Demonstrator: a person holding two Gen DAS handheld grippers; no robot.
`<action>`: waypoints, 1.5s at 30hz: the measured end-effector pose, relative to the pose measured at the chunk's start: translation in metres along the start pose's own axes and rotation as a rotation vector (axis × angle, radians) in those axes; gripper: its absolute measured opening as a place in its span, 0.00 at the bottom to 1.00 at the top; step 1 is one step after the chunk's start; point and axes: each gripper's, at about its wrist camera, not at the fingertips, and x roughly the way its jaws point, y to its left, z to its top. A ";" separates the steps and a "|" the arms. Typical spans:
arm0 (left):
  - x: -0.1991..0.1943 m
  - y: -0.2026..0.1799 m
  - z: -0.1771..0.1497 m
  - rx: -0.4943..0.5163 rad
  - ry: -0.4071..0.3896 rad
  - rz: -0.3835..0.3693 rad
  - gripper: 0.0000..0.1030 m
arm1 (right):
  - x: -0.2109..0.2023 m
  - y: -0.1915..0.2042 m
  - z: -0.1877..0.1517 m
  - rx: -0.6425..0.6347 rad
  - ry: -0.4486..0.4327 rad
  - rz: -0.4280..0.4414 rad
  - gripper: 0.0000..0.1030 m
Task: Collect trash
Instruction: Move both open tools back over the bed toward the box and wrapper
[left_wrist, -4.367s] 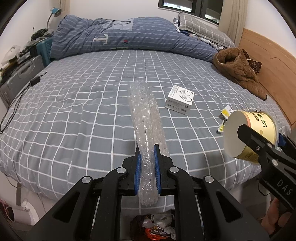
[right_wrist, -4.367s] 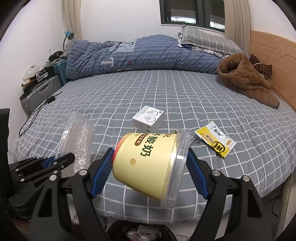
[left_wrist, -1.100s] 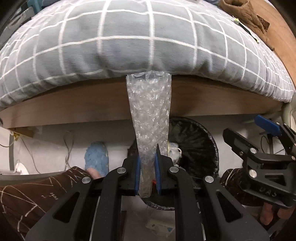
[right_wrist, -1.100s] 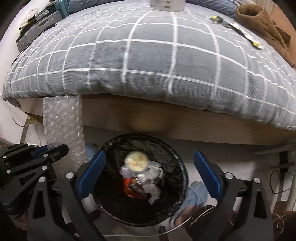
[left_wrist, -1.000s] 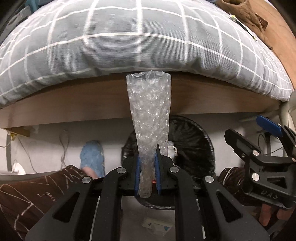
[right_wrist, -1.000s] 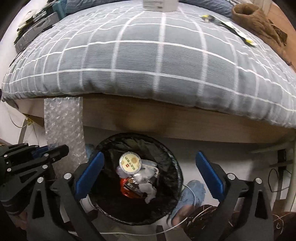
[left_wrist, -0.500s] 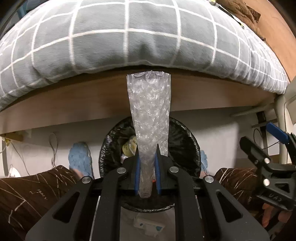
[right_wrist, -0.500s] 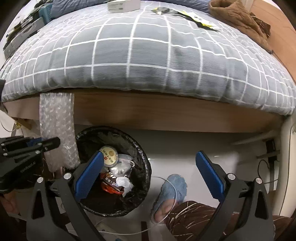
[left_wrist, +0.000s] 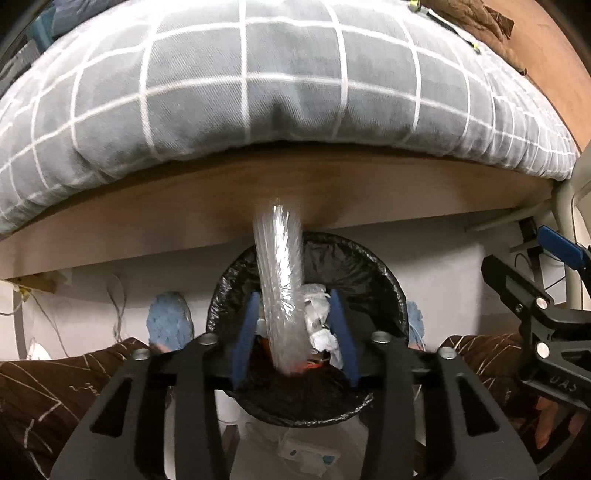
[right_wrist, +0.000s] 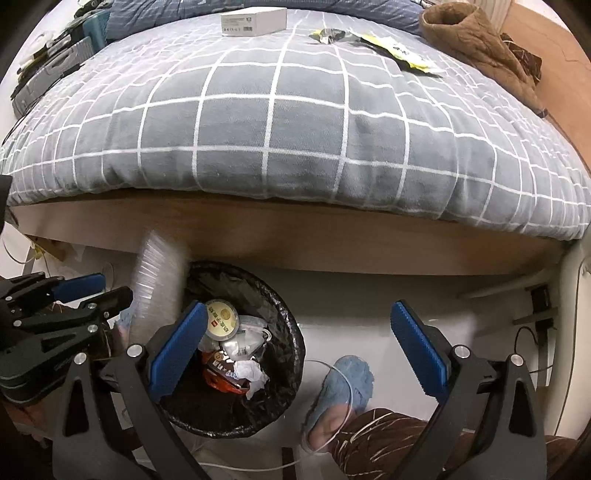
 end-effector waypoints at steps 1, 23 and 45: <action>-0.003 0.000 0.000 0.000 -0.008 0.002 0.45 | -0.002 0.001 0.001 0.000 -0.006 -0.004 0.93; -0.103 0.018 0.050 -0.073 -0.344 0.087 0.94 | -0.064 -0.007 0.045 0.000 -0.256 -0.079 0.93; -0.106 0.013 0.127 -0.039 -0.407 0.076 0.94 | -0.072 -0.066 0.106 0.128 -0.365 -0.096 0.92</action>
